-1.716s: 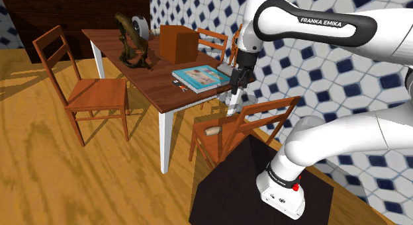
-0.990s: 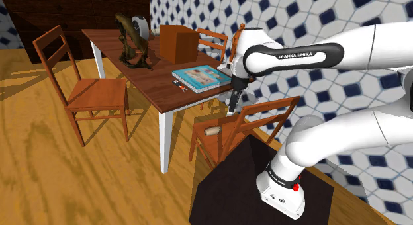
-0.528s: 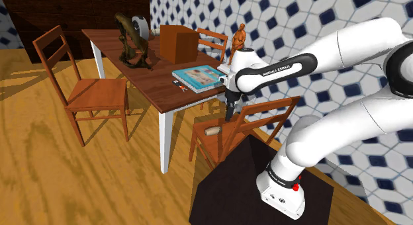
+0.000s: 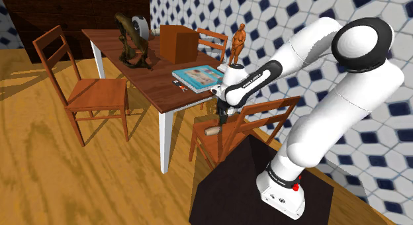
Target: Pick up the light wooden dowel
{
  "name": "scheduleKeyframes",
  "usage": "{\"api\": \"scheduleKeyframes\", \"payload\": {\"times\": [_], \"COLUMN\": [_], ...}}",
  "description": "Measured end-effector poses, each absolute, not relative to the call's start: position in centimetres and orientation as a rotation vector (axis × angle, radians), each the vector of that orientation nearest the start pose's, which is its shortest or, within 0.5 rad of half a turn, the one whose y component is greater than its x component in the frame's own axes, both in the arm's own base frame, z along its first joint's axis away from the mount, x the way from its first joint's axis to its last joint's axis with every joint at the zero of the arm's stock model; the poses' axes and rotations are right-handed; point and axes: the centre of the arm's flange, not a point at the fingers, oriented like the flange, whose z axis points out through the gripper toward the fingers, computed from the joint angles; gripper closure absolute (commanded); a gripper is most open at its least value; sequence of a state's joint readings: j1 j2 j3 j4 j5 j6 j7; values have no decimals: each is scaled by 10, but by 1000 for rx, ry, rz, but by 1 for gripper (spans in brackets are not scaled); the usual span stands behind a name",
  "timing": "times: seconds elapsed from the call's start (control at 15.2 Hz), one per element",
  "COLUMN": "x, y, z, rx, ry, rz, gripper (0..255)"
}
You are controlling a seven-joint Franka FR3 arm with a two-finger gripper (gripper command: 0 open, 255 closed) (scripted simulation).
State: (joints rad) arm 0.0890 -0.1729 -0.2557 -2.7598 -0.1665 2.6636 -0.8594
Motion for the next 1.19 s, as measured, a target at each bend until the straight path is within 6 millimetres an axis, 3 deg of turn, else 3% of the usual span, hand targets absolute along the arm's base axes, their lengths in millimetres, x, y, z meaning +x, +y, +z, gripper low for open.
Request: {"api": "scheduleKeyframes", "payload": {"times": [0.4,0.92,0.99,1.19], "x": [409,410,410,411], "y": [-62,-64,-64,-64], "z": [197,155,155,154], "rx": [-2794,-2780,-2780,-2780], "ry": [-1605,-1634,-1634,-1635], "rz": [-72,-74,-75,-76], "gripper": [0,0,255,255]}}
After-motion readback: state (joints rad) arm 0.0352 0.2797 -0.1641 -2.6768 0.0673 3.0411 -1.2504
